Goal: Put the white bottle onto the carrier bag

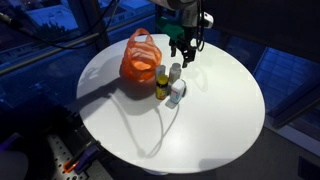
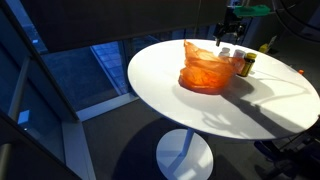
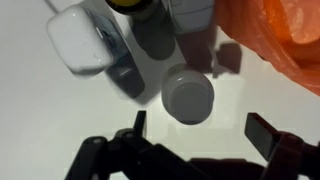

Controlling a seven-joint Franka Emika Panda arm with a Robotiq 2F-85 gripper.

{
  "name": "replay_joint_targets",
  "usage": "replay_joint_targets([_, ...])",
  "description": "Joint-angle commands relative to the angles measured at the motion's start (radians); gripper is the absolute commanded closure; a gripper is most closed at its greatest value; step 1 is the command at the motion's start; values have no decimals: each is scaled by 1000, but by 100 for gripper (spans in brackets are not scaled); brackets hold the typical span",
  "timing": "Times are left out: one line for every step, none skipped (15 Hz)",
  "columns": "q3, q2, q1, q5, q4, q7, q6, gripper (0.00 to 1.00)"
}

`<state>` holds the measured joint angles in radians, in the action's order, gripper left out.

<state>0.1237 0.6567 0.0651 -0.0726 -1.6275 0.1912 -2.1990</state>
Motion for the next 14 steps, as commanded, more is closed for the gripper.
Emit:
replay_joint_targets([5,45,-2,20,61,34,34,0])
replay_joint_targets([6,50,-3,21,65,35,35,0])
replay_joint_targets([6,55,-3,21,68,35,39,2])
replay_joint_targets([6,58,-4,21,71,36,41,10])
replay_joint_targets([6,61,-3,21,74,36,45,19])
replay_joint_targets([6,63,-3,21,77,36,47,32])
replay_joint_targets([6,65,-4,21,78,37,47,43])
replay_joint_targets([6,66,-4,21,79,37,49,51])
replay_joint_targets([7,66,-5,22,79,37,50,60])
replay_joint_targets([7,65,-6,22,79,38,50,66])
replay_joint_targets([4,54,-6,20,73,34,51,75])
replay_joint_targets([1,44,-5,18,67,29,52,81])
replay_joint_targets([-1,25,-6,16,58,27,54,81])
replay_joint_targets([0,6,-12,19,48,29,54,81])
